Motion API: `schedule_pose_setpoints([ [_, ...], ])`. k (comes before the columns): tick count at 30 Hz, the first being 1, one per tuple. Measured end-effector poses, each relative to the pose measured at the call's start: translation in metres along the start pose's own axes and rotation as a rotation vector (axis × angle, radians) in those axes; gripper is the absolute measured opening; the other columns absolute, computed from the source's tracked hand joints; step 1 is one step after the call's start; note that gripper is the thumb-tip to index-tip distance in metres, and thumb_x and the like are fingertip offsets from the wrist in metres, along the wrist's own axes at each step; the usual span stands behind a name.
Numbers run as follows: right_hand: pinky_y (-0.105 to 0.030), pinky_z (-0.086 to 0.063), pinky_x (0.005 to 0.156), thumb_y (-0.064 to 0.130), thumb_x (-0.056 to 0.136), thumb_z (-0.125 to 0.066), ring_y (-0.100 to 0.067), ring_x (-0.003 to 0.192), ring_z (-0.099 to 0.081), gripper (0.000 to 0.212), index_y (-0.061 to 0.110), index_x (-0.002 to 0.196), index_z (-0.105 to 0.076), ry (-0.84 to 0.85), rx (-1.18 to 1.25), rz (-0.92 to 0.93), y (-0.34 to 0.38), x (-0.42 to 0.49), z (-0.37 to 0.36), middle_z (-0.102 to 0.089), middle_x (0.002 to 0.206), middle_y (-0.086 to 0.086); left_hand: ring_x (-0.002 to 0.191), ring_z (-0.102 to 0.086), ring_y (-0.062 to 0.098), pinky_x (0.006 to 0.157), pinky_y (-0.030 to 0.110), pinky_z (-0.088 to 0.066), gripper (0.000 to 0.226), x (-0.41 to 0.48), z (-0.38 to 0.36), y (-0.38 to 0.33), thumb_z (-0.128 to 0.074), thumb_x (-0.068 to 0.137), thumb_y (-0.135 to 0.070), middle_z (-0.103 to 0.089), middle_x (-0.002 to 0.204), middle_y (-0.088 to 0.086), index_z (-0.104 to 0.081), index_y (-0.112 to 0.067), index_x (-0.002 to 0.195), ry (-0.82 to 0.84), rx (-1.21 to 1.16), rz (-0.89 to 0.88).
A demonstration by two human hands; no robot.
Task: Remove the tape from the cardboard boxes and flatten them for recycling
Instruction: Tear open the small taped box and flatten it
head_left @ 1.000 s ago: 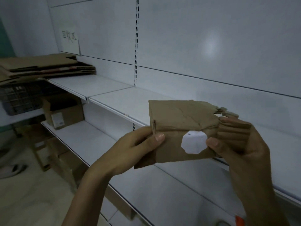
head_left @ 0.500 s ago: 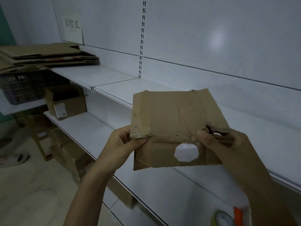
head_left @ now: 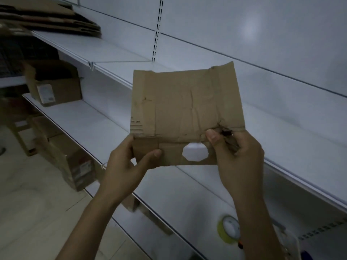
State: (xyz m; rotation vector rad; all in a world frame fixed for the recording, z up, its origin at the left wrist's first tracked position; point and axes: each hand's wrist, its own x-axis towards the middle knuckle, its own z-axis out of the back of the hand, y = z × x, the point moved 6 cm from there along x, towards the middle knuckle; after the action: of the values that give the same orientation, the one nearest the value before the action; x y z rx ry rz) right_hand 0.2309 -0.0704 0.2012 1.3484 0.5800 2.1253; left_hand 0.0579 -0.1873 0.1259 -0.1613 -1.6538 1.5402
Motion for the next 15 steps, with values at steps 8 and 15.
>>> schedule_pose_setpoints([
  [8, -0.003, -0.045, 0.061, 0.029, 0.082, -0.068, 0.009, 0.073, -0.064, 0.004, 0.026, 0.084, -0.067, 0.335, 0.261, -0.016, -0.011, -0.016, -0.032, -0.069, 0.073, 0.022, 0.108, -0.065, 0.013, 0.096, 0.031, -0.046, 0.096, -0.011, 0.028, 0.024, -0.040, 0.051, -0.096, -0.070, 0.115, -0.002, -0.071, -0.027, 0.109, 0.272, -0.368, 0.396],
  [15, -0.013, -0.052, 0.073, 0.022, 0.074, -0.066, -0.003, 0.087, -0.068, 0.020, 0.023, 0.094, -0.068, 0.506, 0.532, -0.222, -0.049, -0.071, -0.080, -0.073, 0.090, 0.014, 0.108, -0.066, 0.015, 0.076, 0.027, -0.057, 0.062, -0.007, 0.062, 0.043, -0.062, 0.061, -0.082, -0.068, 0.117, -0.009, -0.067, -0.046, 0.111, 0.291, -0.509, 0.517],
])
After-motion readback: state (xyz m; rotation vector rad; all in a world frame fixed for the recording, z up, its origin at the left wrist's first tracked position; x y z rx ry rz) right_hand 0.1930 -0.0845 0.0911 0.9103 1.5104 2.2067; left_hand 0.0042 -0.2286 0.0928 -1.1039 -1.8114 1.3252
